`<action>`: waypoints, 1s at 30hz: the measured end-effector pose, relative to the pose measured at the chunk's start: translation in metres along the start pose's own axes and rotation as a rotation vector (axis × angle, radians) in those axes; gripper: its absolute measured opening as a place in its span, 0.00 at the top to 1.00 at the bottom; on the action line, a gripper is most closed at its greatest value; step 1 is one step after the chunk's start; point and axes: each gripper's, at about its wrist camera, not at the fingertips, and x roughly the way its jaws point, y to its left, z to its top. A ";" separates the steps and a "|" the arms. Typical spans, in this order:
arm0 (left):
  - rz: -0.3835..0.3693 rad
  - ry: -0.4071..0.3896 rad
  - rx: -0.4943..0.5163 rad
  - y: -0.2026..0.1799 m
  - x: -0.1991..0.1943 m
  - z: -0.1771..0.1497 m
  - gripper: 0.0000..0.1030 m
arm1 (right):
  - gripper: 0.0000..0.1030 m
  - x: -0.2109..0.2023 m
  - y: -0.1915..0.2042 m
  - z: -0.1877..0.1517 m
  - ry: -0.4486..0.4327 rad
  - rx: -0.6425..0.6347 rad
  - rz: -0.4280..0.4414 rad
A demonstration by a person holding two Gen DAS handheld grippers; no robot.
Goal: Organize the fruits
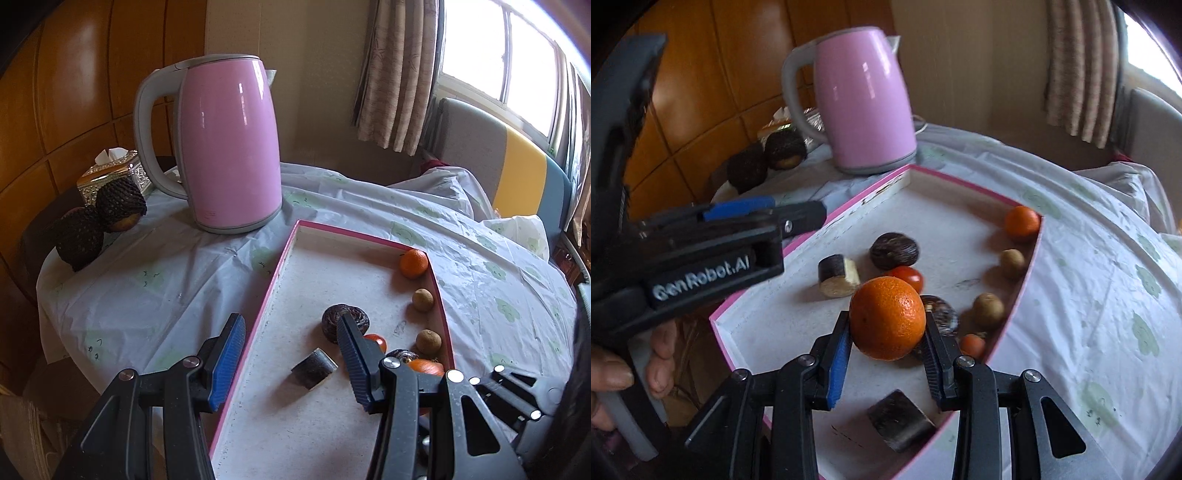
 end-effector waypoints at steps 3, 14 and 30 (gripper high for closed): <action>0.002 -0.004 -0.015 0.005 -0.001 0.001 0.49 | 0.63 0.014 0.007 -0.003 0.042 -0.030 -0.004; 0.014 -0.007 -0.026 0.008 -0.003 0.002 0.49 | 0.52 0.015 0.011 -0.001 0.016 -0.023 -0.017; 0.013 -0.023 -0.017 -0.001 -0.020 -0.008 0.46 | 0.30 -0.028 -0.010 -0.001 -0.140 0.154 -0.104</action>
